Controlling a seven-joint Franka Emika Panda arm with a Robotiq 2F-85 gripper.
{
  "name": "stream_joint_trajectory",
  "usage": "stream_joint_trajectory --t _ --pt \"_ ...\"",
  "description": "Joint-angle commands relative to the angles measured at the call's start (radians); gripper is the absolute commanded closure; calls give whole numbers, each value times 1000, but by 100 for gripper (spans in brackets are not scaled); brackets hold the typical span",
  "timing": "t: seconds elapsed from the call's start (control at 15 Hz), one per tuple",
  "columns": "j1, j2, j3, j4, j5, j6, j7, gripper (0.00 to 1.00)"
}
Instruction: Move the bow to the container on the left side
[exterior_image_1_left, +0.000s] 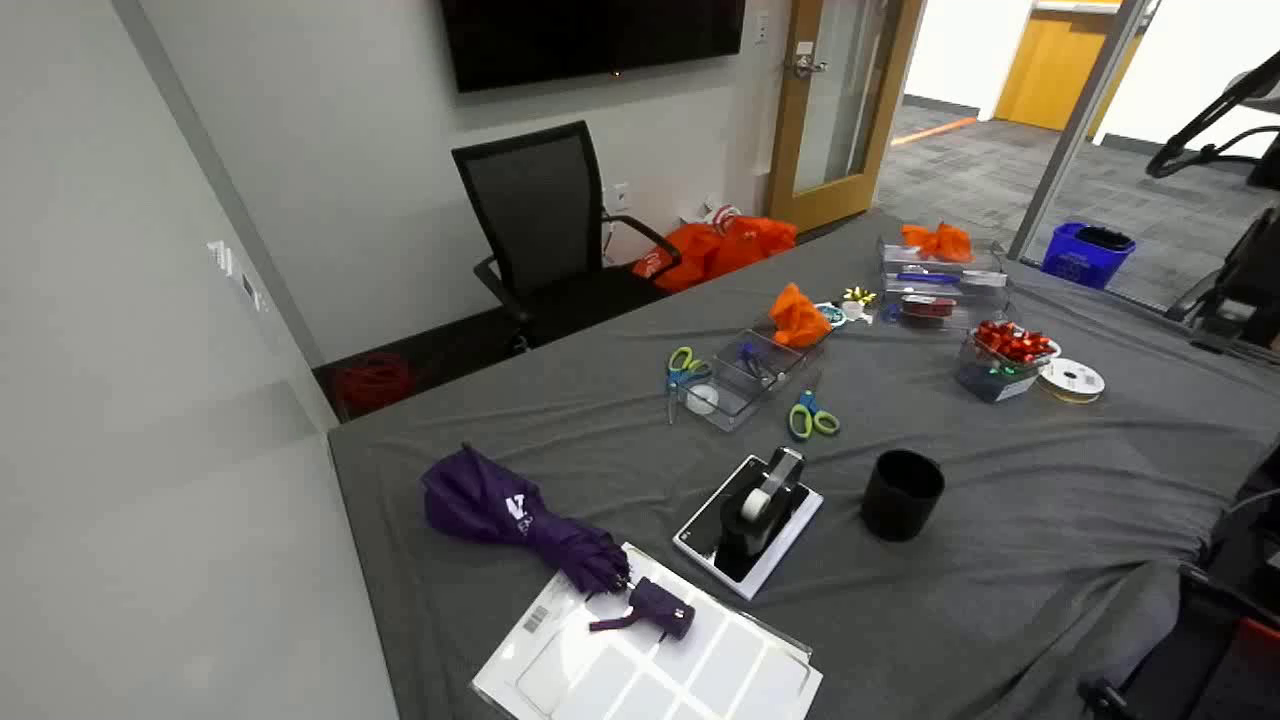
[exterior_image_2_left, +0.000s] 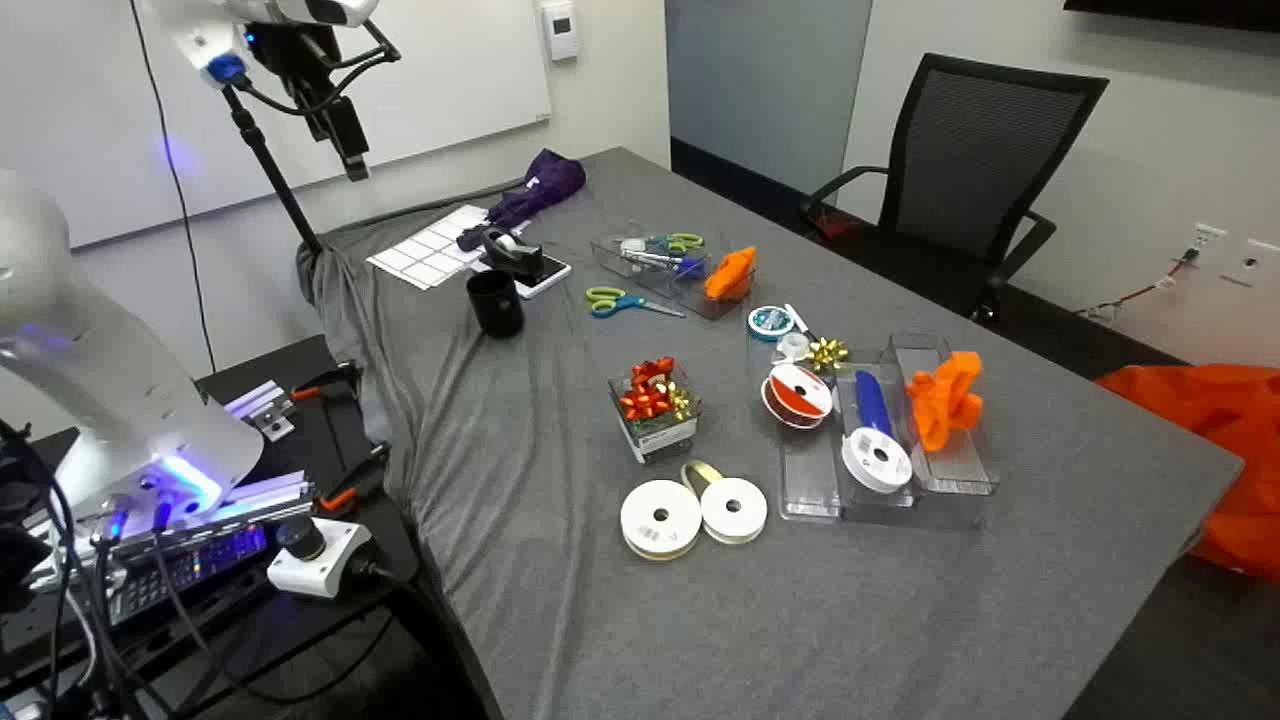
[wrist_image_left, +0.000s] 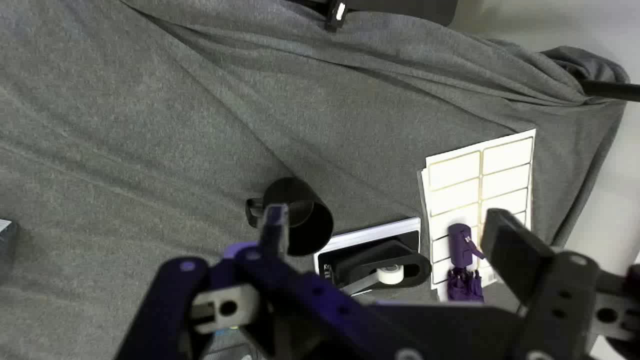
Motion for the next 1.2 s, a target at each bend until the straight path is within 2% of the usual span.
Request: stream_joint_trajectory --t 0.0,0.73,1.13 --pt "-20 3 16 2 11 -4 -11 0" --pt "-20 3 16 2 11 -4 -11 0" --pt "-64 88 -18 93 19 96 17 0"
